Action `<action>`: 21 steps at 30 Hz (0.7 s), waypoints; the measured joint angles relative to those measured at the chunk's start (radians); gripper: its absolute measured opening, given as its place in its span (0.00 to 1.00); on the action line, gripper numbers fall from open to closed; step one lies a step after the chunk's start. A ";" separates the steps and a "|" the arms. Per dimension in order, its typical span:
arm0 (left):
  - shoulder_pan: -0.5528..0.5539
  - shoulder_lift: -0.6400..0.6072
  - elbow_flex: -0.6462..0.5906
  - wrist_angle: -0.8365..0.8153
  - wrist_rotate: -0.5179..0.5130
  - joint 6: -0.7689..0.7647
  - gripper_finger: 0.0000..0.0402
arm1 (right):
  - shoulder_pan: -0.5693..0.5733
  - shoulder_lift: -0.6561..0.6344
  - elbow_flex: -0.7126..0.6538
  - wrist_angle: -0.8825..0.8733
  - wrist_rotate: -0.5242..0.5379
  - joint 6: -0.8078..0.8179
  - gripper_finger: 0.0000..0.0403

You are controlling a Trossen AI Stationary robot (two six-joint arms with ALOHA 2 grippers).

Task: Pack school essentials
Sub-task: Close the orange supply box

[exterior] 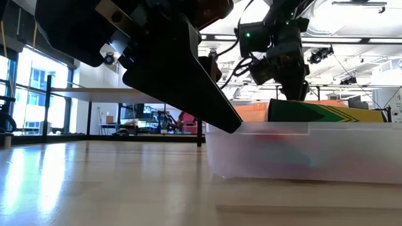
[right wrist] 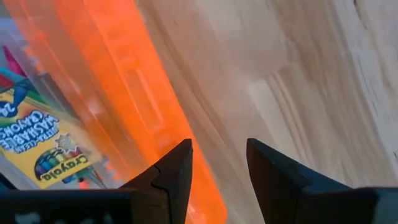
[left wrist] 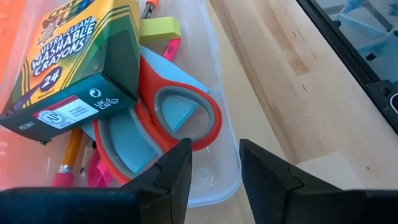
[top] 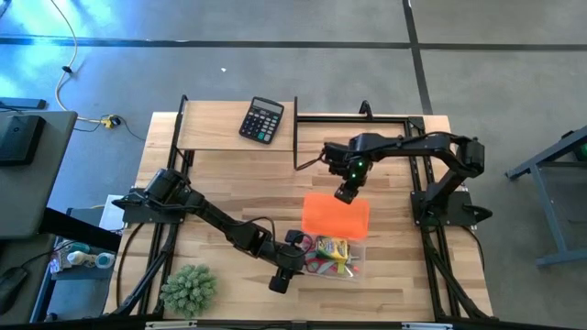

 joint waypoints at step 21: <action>0.002 -0.003 0.001 -0.020 -0.013 -0.075 0.30 | 0.144 -0.001 0.091 -0.082 0.056 0.116 0.36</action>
